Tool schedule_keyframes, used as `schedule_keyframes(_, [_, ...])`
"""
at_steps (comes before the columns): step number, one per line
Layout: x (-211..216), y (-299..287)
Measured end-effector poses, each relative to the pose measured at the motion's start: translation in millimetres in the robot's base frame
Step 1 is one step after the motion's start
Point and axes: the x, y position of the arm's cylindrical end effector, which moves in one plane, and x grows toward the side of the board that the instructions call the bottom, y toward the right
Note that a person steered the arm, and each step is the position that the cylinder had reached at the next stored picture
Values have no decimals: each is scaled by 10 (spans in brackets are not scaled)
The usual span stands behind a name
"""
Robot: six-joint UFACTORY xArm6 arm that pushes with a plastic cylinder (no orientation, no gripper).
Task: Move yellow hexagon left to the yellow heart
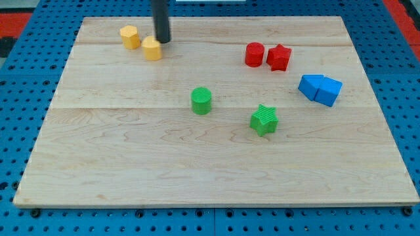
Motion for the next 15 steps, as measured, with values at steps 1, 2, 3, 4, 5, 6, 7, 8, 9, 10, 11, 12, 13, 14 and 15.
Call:
schedule_keyframes(1, [430,-783])
schedule_keyframes(2, [359,-648])
schedule_keyframes(3, [326,-1228])
schedule_keyframes(4, [848,-1040])
schedule_keyframes(5, [10,-876])
schedule_keyframes(6, [5,71])
schedule_keyframes(7, [-529,-58])
schedule_keyframes(8, [-485,-735])
schedule_keyframes(9, [225,-663])
schedule_keyframes(10, [609,-744])
schedule_keyframes(11, [127,-633])
schedule_keyframes(12, [209,-1135])
schedule_keyframes(13, [657,-1092])
schedule_keyframes(14, [649,-1087])
schedule_keyframes(15, [649,-1085])
